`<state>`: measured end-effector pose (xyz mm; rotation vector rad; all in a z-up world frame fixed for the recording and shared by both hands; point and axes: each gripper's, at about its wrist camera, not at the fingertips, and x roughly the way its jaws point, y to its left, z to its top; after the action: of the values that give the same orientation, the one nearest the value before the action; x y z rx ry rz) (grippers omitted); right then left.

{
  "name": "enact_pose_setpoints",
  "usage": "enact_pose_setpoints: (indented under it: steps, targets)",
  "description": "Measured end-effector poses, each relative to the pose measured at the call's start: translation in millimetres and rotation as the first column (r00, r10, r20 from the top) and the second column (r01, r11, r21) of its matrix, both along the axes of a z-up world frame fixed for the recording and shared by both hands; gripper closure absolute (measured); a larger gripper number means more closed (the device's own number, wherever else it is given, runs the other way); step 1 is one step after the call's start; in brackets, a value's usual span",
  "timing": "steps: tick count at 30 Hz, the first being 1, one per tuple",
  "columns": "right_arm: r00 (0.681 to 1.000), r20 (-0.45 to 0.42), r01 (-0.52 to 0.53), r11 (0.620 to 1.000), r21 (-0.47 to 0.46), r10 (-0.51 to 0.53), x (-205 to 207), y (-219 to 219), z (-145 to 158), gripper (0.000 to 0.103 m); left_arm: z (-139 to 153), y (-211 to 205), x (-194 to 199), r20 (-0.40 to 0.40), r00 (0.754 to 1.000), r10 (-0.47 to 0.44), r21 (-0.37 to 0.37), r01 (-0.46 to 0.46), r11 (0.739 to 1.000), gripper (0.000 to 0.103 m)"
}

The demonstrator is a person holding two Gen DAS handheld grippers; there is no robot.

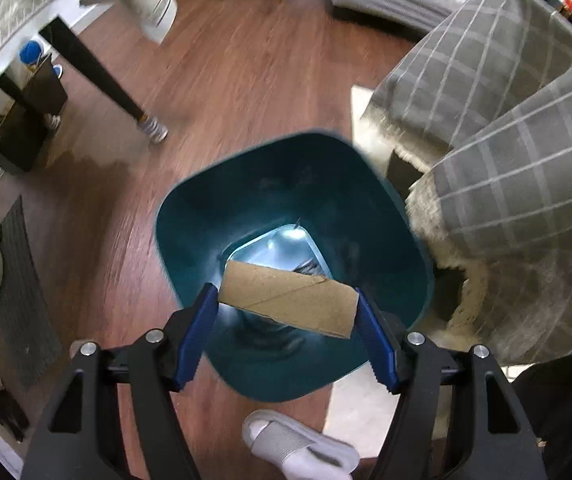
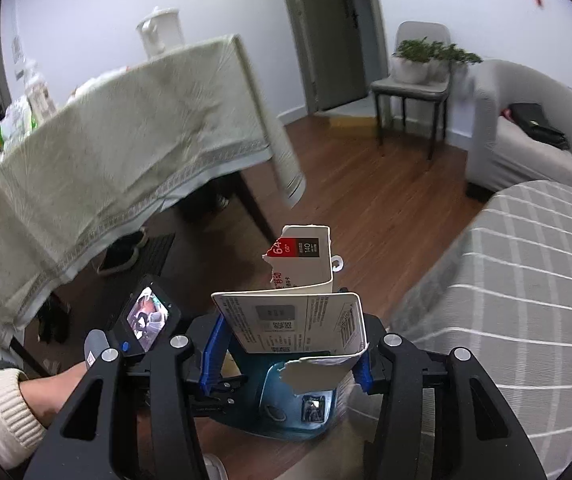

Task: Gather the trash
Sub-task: 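Carry the tape roll with the left tool over the teal bin and release it, then lower the white paper box into the teal bin and open the right tool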

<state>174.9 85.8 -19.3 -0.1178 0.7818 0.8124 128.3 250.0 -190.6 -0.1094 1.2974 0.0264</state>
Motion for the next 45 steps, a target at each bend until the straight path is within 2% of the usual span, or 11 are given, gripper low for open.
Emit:
enact_pose_setpoints:
  steps: [10, 13, 22, 25, 27, 29, 30, 35, 40, 45]
  targets:
    - [0.996, -0.081, -0.051, 0.996, -0.076, 0.045, 1, 35, -37, 0.051, -48, 14, -10, -0.128, 0.992, 0.002, -0.011, -0.003, 1.000, 0.032]
    - [0.994, -0.101, -0.052, 0.994, -0.096, 0.042, 3, 40, -47, 0.051, -52, 15, -9, -0.142, 0.990, 0.006, -0.010, -0.008, 1.000, 0.031]
    - [0.988, -0.151, -0.046, 0.990, -0.130, 0.026, 13, 52, -77, 0.051, -25, 18, -11, -0.057, 0.998, 0.023, -0.059, -0.026, 0.998, 0.023]
    - [0.987, -0.162, -0.040, 0.990, -0.137, 0.018, 15, 54, -83, 0.051, -16, 21, -13, -0.032, 0.999, 0.033, -0.091, -0.036, 0.995, 0.016]
    - [0.987, -0.160, -0.036, 0.989, -0.141, 0.013, 16, 55, -86, 0.051, -12, 20, -14, -0.019, 0.999, 0.035, -0.088, -0.036, 0.995, 0.016]
    - [0.987, -0.163, -0.031, 0.988, -0.148, 0.006, 18, 56, -90, 0.051, -3, 21, -17, 0.010, 0.999, 0.033, -0.072, -0.032, 0.997, 0.019]
    - [0.986, -0.167, -0.028, 0.988, -0.150, 0.002, 18, 54, -92, 0.051, -1, 21, -19, 0.019, 0.999, 0.035, -0.072, -0.033, 0.997, 0.024]
    - [0.981, -0.194, -0.028, 0.986, -0.165, -0.004, 22, 59, -108, 0.051, 29, 37, -27, 0.103, 0.991, 0.086, -0.088, -0.077, 0.993, 0.034]
    - [0.974, -0.226, -0.040, 0.982, -0.182, -0.002, 22, 67, -127, 0.051, 64, 53, -34, 0.175, 0.973, 0.153, -0.135, -0.130, 0.982, 0.050]
    - [0.967, -0.255, -0.059, 0.976, -0.209, 0.004, 20, 79, -146, 0.051, 99, 57, -37, 0.252, 0.949, 0.188, -0.153, -0.152, 0.976, 0.058]
